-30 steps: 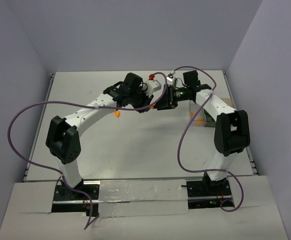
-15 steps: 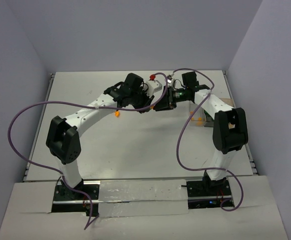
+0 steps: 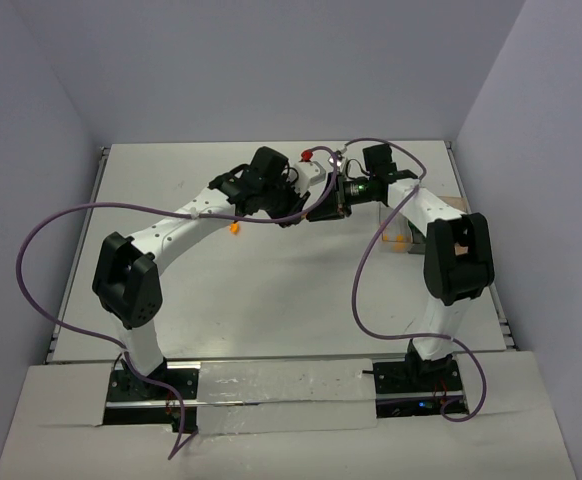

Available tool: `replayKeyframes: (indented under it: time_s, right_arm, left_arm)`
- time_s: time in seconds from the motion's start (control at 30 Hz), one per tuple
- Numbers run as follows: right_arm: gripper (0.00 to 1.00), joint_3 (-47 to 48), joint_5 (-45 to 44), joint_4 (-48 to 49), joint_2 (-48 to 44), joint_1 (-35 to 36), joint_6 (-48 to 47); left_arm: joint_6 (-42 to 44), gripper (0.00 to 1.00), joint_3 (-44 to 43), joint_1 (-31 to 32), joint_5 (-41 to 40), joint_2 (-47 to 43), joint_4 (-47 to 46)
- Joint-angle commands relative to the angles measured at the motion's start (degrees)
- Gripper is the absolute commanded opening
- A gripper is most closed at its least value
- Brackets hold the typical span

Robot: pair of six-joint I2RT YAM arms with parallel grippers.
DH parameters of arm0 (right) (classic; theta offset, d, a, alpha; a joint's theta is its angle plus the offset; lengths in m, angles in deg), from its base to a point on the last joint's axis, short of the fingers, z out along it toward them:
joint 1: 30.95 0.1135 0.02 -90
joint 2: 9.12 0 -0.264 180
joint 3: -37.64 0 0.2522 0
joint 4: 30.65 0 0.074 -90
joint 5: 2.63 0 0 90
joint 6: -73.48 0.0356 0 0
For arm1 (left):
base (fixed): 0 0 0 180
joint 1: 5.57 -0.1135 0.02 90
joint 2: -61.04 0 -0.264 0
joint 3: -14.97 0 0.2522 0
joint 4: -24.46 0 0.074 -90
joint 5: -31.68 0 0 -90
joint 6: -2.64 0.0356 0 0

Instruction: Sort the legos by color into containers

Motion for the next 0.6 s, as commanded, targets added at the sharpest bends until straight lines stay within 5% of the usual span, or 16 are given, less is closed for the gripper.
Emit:
replayKeyframes:
  time_s: [0.0,0.1,0.57]
  right_arm:
    - [0.13,0.8,2.9,3.3,0.1,0.5,1.7]
    - [0.01,-0.9,5.9,7.2,-0.5,0.5,4.2]
    - [0.00,-14.5,13.2,50.8,-2.3,-0.8,39.3]
  left_arm:
    - [-0.1,0.00,-3.2,0.7,0.4,-1.7,-1.3]
    - [0.0,0.00,-3.7,0.6,0.5,-1.0,-0.4]
    - [0.6,0.00,-2.5,0.7,-0.5,-1.2,-1.0]
